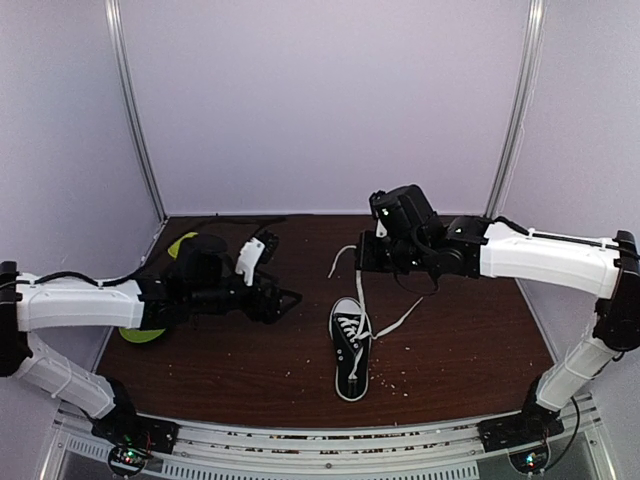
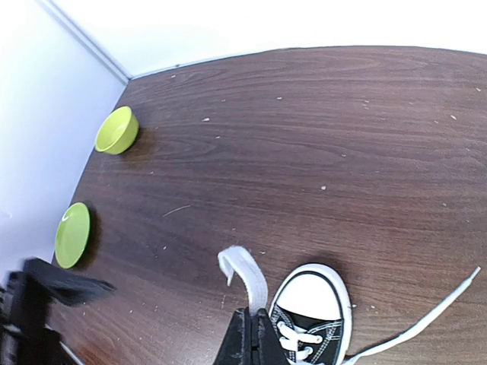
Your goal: Tie the shoes
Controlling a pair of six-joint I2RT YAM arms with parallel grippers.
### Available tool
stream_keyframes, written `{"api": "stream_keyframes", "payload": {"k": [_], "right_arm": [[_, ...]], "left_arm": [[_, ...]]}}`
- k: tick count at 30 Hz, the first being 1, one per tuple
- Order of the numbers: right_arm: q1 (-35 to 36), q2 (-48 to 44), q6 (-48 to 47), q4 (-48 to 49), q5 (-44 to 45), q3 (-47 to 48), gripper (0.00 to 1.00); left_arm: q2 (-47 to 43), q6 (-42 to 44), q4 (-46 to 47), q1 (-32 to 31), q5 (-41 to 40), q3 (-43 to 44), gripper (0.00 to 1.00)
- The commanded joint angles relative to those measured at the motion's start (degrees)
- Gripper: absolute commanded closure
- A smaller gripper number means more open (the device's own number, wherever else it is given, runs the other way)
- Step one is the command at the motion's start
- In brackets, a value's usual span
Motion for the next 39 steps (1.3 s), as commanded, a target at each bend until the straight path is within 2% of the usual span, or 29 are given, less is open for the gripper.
{"api": "stream_keyframes", "payload": {"k": [1, 6, 11, 19, 29, 31, 33, 37, 39], "right_arm": [[1.18, 1.48, -2.23, 3.58, -1.3, 1.14, 1.0], [1.23, 0.69, -2.89, 3.1, 1.63, -0.34, 1.0], [1.1, -1.36, -1.9, 2.25, 6.1, -3.42, 1.0], [0.18, -3.5, 0.6, 0.81, 9.02, -5.96, 1.0], [-0.87, -6.95, 1.19, 2.47, 9.3, -9.32, 1.0], [-0.9, -7.14, 1.19, 2.58, 9.13, -9.65, 1.0], [-1.0, -7.22, 1.17, 2.58, 8.79, -9.73, 1.0], [-0.97, -7.33, 0.59, 2.83, 7.32, -10.16, 1.0], [-0.96, -7.32, 0.2, 3.0, 6.2, -10.35, 1.0]], "left_arm": [[8.8, -0.41, 13.83, -6.87, 0.4, 4.25, 0.2], [16.41, -4.73, 11.43, -12.75, -3.05, 7.68, 0.22], [23.68, -11.55, 6.79, -16.23, -6.81, 11.54, 0.12], [32.82, -14.52, -2.85, -17.14, -8.24, 20.3, 0.05], [37.38, -18.17, -16.13, -17.17, -16.25, 25.01, 0.09], [37.68, -18.53, -17.13, -17.17, -16.98, 25.27, 0.15], [37.61, -18.94, -17.7, -17.17, -17.24, 25.12, 0.28], [36.19, -19.29, -17.33, -17.17, -17.18, 23.78, 0.65], [35.34, -19.19, -16.87, -17.17, -16.12, 22.91, 0.79]]}}
